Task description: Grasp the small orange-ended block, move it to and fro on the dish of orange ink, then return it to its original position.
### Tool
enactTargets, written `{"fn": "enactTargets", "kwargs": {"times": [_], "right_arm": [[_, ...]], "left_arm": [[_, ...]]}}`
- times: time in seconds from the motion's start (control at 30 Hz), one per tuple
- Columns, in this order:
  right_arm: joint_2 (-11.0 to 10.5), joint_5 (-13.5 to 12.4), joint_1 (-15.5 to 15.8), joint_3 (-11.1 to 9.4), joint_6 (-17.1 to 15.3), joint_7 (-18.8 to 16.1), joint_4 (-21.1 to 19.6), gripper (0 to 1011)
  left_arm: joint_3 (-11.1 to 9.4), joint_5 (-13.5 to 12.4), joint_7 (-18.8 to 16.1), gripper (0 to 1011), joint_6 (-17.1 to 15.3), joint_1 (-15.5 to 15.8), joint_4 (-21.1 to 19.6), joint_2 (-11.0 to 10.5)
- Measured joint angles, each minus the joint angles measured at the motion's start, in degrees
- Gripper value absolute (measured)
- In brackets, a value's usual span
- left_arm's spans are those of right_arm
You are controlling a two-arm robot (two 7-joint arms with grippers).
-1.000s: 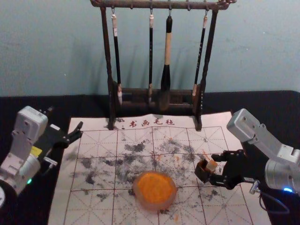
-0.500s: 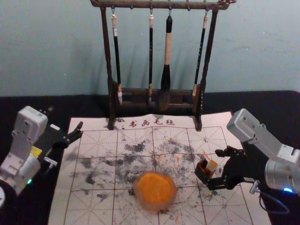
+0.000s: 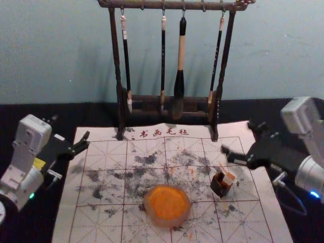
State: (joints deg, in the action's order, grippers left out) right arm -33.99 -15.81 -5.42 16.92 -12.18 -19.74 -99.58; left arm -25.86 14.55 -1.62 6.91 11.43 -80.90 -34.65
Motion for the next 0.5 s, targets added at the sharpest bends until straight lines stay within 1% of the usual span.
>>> {"fn": "enactTargets", "kwargs": {"times": [0.1, 0.13, 0.17, 0.2, 0.3, 0.33, 0.4, 0.43, 0.5], "right_arm": [[1.8, 1.7, 2.0, -1.8, 3.8, 4.2, -0.1, 1000], [2.7, 2.8, 3.0, -2.7, 5.8, 6.5, 0.1, 1000], [3.2, 3.5, 3.6, -3.1, 6.9, 7.8, 0.2, 1000], [4.0, 5.0, 4.6, -3.8, 9.0, 10.0, 0.7, 1000], [4.9, 7.4, 6.0, -4.6, 11.7, 13.1, 1.9, 1000], [5.3, 8.8, 6.8, -5.0, 12.9, 14.6, 2.7, 1000], [5.6, 10.0, 7.5, -5.4, 13.6, 15.9, 3.7, 1000], [5.8, 11.0, 8.0, -5.7, 14.2, 16.9, 4.7, 1000], [6.1, 11.9, 8.5, -6.0, 14.6, 17.7, 5.5, 1000]], "left_arm": [[0.0, 0.0, 0.0, 1001, 0.0, 0.0, 0.0, 0.0], [0.0, 0.0, 0.0, 1002, 0.0, 0.0, 0.0, 0.0], [0.0, 0.0, 0.0, 1001, 0.0, 0.0, 0.0, 0.0], [0.0, 0.0, 0.0, 1001, 0.0, 0.0, 0.0, 0.0], [0.0, 0.0, 0.0, 1001, 0.0, 0.0, 0.0, 0.0], [0.0, 0.0, 0.0, 1001, 0.0, 0.0, 0.0, 0.0], [0.0, 0.0, 0.0, 1001, 0.0, 0.0, 0.0, 0.0], [0.0, 0.0, 0.0, 1001, 0.0, 0.0, 0.0, 0.0], [0.0, 0.0, 0.0, 1001, 0.0, 0.0, 0.0, 0.0]]}}
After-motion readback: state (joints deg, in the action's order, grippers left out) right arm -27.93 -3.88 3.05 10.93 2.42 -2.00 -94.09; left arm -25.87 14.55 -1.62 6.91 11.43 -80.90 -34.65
